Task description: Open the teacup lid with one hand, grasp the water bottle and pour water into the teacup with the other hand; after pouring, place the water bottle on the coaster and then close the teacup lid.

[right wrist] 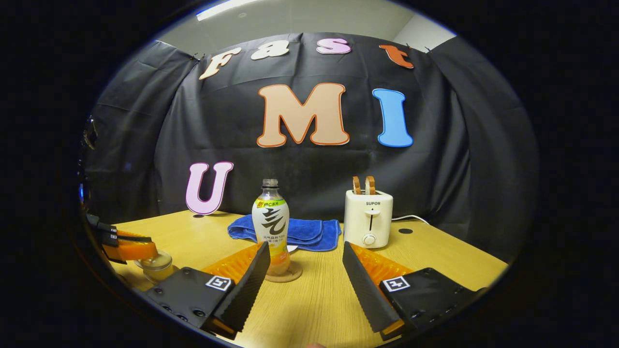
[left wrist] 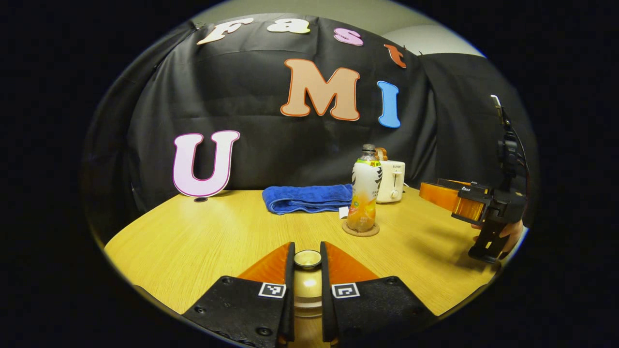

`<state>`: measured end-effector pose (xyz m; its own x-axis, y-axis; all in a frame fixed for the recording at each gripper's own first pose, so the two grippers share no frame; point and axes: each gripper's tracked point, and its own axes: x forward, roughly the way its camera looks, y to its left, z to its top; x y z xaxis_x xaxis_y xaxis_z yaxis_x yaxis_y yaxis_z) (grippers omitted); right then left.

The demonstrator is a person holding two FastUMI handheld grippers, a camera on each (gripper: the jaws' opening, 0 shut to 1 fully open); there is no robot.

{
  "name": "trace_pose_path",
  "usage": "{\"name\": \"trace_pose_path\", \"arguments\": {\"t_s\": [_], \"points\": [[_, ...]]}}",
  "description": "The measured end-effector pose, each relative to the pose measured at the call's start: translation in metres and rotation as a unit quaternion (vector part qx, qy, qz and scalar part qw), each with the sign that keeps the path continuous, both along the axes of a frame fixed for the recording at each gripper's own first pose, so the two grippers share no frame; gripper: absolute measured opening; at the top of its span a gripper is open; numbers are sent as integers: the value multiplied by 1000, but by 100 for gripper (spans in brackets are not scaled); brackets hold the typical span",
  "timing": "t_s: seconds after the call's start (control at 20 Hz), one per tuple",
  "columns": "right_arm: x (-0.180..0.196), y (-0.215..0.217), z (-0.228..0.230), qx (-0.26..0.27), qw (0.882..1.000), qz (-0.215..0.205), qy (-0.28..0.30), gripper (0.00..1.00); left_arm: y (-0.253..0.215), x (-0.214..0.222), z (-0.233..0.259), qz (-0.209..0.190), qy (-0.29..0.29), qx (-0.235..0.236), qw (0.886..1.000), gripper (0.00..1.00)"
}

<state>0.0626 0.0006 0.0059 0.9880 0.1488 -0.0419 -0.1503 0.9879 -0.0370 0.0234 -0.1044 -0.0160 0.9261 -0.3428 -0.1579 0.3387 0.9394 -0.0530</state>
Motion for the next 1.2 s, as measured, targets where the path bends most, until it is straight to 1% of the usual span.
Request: {"name": "trace_pose_path", "arguments": {"t_s": [0.05, 0.1, 0.15, 0.2, 0.25, 0.3, 0.35, 0.55, 0.65, 0.7, 0.75, 0.8, 0.85, 0.9, 1.0, 1.05, 1.15, 1.2], "points": [[-1, 0, 1, 0, 1000, 1, -1, 96, 0, -1, 0, 0, -1, 1, 1000, 20], [-2, 1, 1, -1, 1000, 2, -2, 96, 0, -2, -1, 1, -1, 0, 1000, 20], [-2, 2, 0, -1, 1000, 3, -1, 94, 0, -2, -3, 1, 1, 0, 1000, 20], [-2, 3, 0, -2, 1000, 4, -1, 96, 0, -3, -5, 2, 2, 0, 1000, 20], [-3, 3, -1, -3, 1000, 5, -1, 94, 1, -4, -6, 4, 3, 2, 1000, 20], [-3, 4, -1, -4, 1000, 5, -1, 96, 1, -4, -4, 5, -4, 4, 1000, 20], [-5, 5, -2, -4, 1000, 6, -1, 96, 0, -5, -6, 4, -2, 9, 1000, 20], [-12, 10, 2, 5, 1000, 11, -3, 96, 3, -6, -3, 7, -8, 12, 1000, 27], [-16, 11, 4, 11, 1000, 12, -2, 96, 1, -10, 2, 7, -17, 14, 1000, 46], [-20, 11, 6, 13, 1000, 10, -2, 96, 3, -12, 8, 10, -27, 18, 999, 61], [-24, 13, 7, 19, 1000, 11, -2, 96, 5, -13, 14, 15, -38, 22, 999, 66], [-30, 17, 9, 23, 1000, 13, -3, 94, 6, -13, 21, 19, -50, 26, 998, 77], [-35, 18, 10, 26, 1000, 13, -5, 96, 8, -14, 27, 25, -60, 30, 997, 82], [-40, 19, 11, 26, 1000, 14, -6, 96, 9, -16, 32, 29, -68, 32, 997, 90], [-52, 19, 10, 24, 1000, 6, -11, 96, 10, -20, 37, 34, -80, 33, 996, 95], [-59, 20, 9, 25, 1000, 4, -12, 94, 11, -23, 39, 36, -83, 33, 995, 95], [-69, 22, 5, 24, 1000, 0, -14, 94, 15, -28, 42, 43, -90, 29, 995, 95], [-74, 24, 3, 21, 1000, -2, -13, 96, 18, -30, 43, 48, -91, 26, 994, 95]]}}
